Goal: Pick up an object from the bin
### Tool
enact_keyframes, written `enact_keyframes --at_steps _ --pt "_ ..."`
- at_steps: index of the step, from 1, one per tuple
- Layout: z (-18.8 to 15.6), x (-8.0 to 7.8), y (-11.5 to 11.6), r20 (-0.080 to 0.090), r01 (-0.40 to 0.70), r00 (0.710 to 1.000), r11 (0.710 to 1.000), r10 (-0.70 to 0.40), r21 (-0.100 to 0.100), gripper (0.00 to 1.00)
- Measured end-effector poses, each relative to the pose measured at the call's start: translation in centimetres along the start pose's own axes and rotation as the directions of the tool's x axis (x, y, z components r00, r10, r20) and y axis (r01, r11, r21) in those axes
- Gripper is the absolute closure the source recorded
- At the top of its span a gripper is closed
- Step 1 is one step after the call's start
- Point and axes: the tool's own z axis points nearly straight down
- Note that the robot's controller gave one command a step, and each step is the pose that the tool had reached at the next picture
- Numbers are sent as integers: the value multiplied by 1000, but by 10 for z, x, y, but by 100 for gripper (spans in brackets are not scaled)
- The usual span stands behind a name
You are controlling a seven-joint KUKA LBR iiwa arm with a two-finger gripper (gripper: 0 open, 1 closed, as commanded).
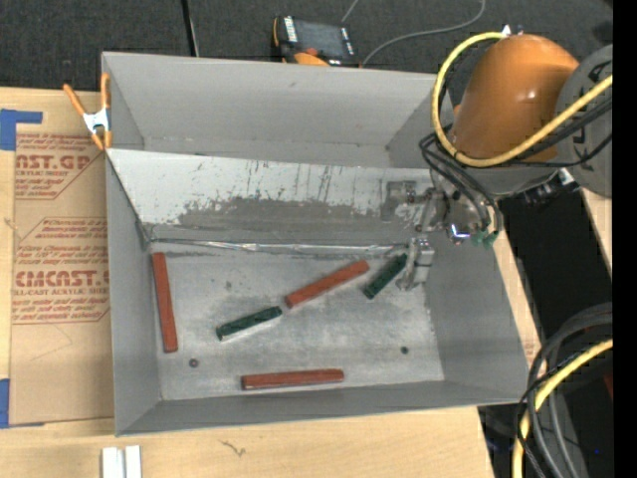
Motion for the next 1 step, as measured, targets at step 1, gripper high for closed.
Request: enact_keyframes --at_steps 1 --pt "105 6 1 -8 98 995 995 -98 -2 0"
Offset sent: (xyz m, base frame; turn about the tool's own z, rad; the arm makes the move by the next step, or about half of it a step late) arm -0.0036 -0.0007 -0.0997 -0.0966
